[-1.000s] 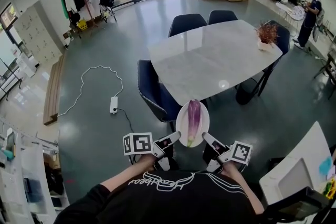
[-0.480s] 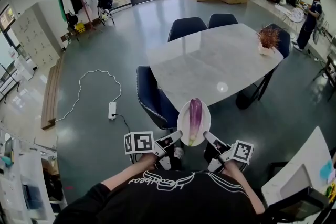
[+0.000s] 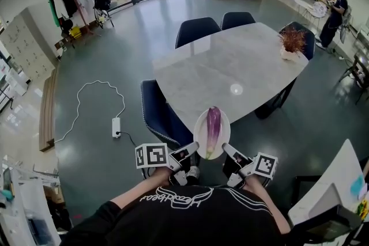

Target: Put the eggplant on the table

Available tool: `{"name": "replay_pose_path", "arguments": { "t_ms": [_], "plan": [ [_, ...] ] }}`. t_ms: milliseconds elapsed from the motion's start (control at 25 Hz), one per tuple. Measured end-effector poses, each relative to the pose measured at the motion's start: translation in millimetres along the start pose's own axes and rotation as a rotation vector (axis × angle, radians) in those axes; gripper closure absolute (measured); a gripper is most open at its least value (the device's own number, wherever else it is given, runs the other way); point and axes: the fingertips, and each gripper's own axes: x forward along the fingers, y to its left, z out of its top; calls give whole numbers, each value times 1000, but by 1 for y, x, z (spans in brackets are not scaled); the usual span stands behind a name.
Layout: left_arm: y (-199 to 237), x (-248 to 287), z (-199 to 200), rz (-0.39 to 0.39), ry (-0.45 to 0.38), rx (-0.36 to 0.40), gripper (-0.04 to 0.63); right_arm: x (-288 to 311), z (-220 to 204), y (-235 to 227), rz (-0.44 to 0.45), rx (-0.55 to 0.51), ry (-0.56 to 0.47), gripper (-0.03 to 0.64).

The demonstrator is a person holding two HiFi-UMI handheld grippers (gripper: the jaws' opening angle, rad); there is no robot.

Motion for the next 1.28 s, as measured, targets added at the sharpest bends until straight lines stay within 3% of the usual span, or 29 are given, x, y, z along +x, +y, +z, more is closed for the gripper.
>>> {"name": "replay_pose_path", "arguments": {
  "t_ms": [600,1080,1280],
  "plan": [
    [29,51,99,6,106,-12,575,77,68,-23,-54,36,-82,598],
    [56,104,190,-5,138,-6,575,150,138,-51,-95,25,-119,597],
    [62,113,202,-9,150,-9,575,160,148,-52,-100,28,-138,598]
  ]
}}
